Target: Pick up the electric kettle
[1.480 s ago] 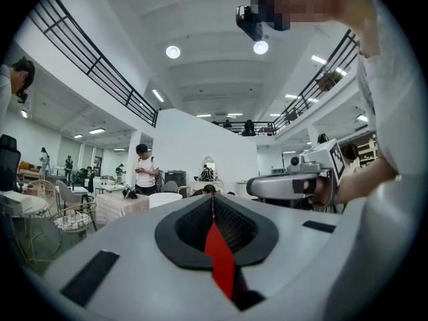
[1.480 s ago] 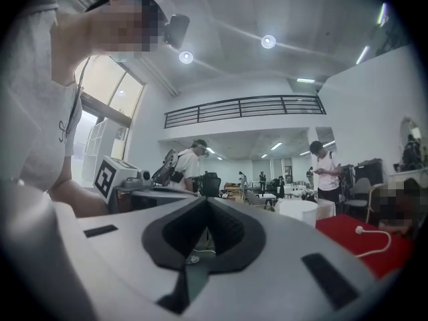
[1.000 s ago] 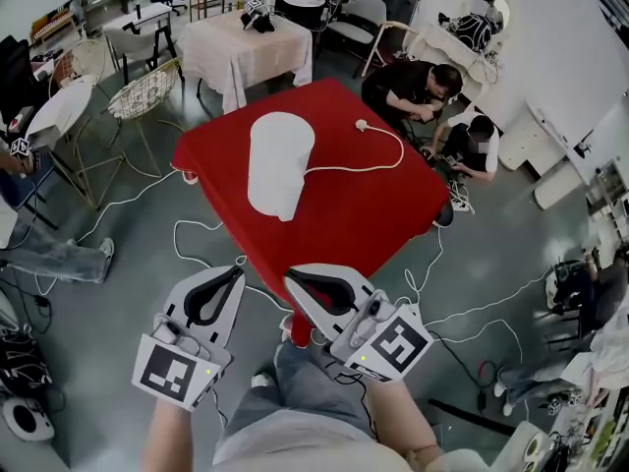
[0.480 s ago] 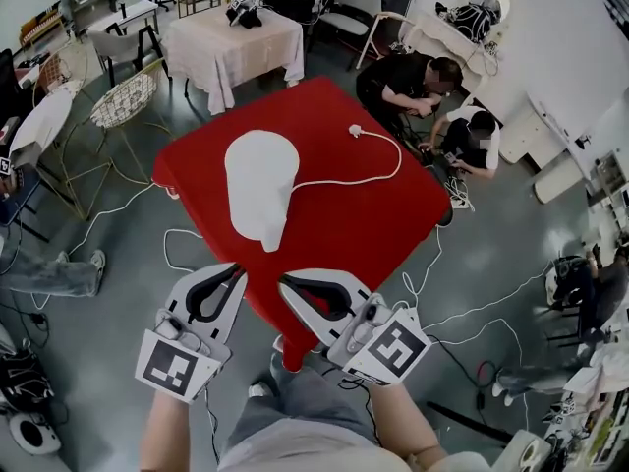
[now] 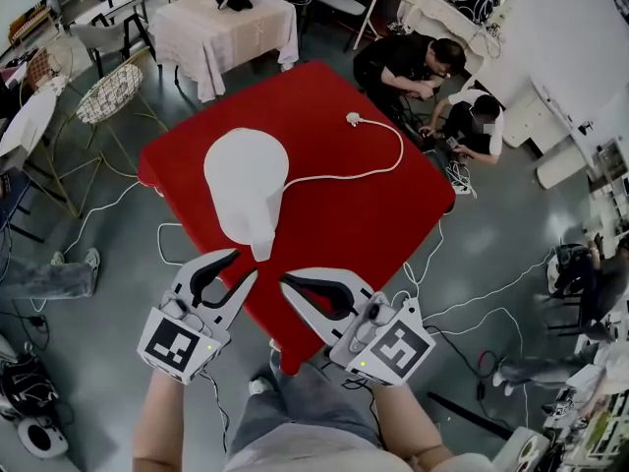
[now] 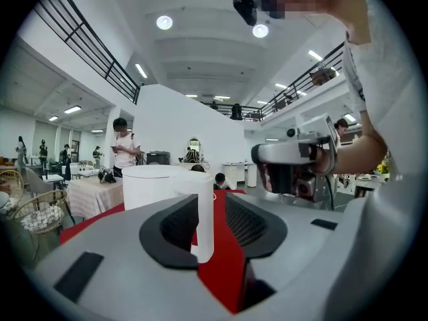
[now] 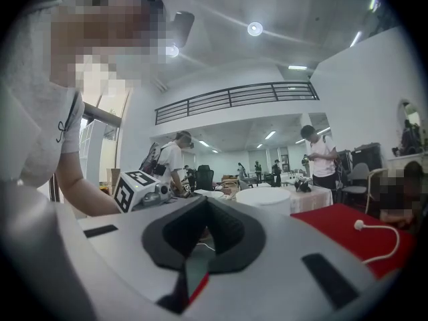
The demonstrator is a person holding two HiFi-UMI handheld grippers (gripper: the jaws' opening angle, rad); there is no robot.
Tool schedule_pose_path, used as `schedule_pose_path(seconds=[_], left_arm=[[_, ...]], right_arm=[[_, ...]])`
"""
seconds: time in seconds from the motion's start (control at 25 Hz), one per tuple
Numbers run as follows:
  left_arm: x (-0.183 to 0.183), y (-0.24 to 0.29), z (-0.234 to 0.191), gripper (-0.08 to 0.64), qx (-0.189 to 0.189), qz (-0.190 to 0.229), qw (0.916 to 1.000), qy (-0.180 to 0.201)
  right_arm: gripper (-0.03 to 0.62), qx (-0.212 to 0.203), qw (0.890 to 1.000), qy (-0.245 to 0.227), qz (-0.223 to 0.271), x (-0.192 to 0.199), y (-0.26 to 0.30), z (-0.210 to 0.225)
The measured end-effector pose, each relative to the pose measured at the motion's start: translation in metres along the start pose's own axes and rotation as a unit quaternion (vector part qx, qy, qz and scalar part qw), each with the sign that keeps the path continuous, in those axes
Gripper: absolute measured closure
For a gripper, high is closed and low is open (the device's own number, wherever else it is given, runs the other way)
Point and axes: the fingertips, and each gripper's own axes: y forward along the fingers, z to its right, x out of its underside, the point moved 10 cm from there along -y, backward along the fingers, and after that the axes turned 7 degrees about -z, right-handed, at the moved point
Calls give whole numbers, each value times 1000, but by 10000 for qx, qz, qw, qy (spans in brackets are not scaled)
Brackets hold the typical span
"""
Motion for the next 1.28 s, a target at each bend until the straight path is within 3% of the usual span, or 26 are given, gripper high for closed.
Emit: schedule_pose_path(seconds=[0.56,1.0,1.2,1.28], left_arm=[[28,61,-20,422,393,-479,9981,-12],[28,93,-18,422,610,-407,9971,-214],[27,103,-16,431,602,-393,9974,-84],[26,105,-16,467,517,-374,9980,-27]], right_arm=[[584,178,9990,343,-226,23,-8,20],[584,288,9983,387,-323,30,-15,39],[584,268,9985,330,-340,32,-10,48],[584,256,9987,322,-309,32,-10,51]])
